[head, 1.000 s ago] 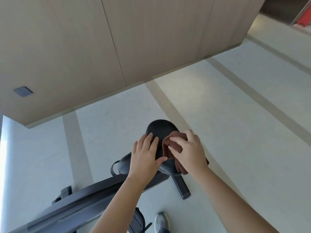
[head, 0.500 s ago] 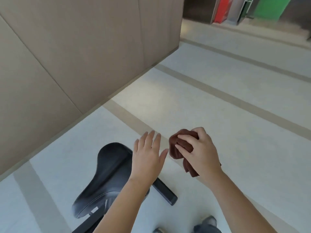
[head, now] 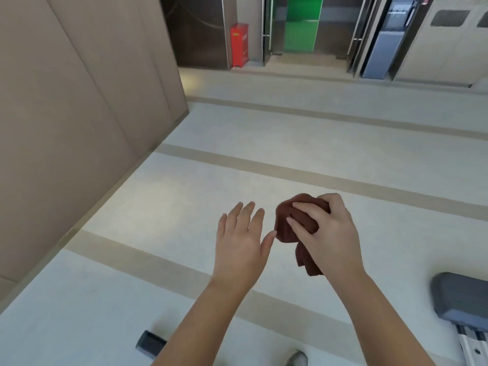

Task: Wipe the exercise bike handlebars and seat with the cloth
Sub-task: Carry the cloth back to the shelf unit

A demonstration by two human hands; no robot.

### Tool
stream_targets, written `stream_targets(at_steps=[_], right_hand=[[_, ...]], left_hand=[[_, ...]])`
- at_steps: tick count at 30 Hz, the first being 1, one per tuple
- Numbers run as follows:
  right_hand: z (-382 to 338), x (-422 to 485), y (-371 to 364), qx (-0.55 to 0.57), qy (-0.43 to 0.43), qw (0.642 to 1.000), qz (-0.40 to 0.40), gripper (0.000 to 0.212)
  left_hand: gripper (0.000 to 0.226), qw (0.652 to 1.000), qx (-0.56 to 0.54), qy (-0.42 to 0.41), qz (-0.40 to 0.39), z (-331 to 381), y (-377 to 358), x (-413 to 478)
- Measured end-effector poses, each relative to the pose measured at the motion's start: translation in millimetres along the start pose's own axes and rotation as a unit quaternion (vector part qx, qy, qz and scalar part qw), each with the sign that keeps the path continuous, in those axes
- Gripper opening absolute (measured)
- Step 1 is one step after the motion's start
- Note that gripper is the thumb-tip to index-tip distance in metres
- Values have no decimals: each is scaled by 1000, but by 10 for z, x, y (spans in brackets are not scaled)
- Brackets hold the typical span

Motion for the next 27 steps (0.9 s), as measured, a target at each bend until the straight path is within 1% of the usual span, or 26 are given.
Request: stream_targets(at_steps=[4, 8, 12, 16, 22, 25, 27], right_hand=[[648, 376, 296, -19, -35, 999, 23, 25], [1132, 632, 414, -30, -75, 996, 40, 25], [1549, 886, 387, -34, -110, 992, 52, 24], [2019, 1340, 306, -56, -147, 985, 72, 25], [2536, 2514, -90, -79, -150, 983, 77, 25], [2729, 3255, -236, -82, -158, 981, 80, 24], [2871, 3685, -284, -86, -154, 979, 98, 24]], left_hand=[[37, 999, -17, -37, -7, 528, -402, 524], [37, 998, -30, -51, -23, 886, -758, 921], [36, 995, -43, -82, -47, 1101, -1140, 1325], [35, 992, -64, -88, -69, 1195, -1601, 1915], [34, 987, -101, -83, -96, 1084, -2266, 3163], [34, 985, -106, -100, -90, 1049, -2478, 3879], [34, 983, -110, -118, -91, 1064, -2616, 4313]])
Point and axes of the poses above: each hand's wrist, its own x-axis towards the middle knuckle, its own y-axis out of the back of the hand, z = x × y, the point moved 1 cm from there along x, towards the middle knuckle, and after that the axes turned 9 degrees about y, right-handed, at the moved point
